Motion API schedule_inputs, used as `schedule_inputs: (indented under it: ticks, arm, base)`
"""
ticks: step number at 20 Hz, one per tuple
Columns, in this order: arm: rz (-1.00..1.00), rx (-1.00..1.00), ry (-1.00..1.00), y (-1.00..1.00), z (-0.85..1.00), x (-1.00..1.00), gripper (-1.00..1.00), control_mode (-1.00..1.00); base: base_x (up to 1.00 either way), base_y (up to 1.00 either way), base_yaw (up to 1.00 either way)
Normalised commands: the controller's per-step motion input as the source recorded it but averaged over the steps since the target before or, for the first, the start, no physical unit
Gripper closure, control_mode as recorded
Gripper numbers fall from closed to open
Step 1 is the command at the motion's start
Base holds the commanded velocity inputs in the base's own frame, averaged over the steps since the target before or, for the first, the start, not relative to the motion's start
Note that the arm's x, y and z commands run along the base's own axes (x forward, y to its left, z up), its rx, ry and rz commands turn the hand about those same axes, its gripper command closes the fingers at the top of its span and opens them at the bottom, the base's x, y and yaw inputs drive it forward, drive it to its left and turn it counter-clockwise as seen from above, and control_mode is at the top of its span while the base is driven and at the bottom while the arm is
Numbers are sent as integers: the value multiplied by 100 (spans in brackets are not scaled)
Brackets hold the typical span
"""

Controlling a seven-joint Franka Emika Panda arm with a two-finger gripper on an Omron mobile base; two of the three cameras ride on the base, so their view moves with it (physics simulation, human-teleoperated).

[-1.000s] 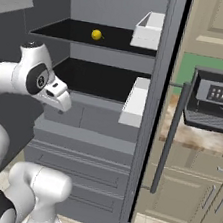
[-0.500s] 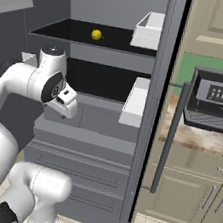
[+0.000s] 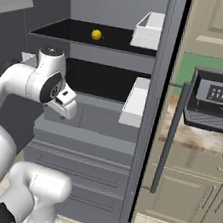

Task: Retrieve a lemon from the fridge and place it on the cutting board with the fish.

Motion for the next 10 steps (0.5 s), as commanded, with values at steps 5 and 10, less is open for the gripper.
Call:
schedule_inputs:
  ticks: [5,10]
  arm:
    - [0,0,0,0,0,0,-100,100]
    - [0,0,0,0,0,0,-100,100]
  base:
    - [-6,-2,-16]
    - [0,0,-12]
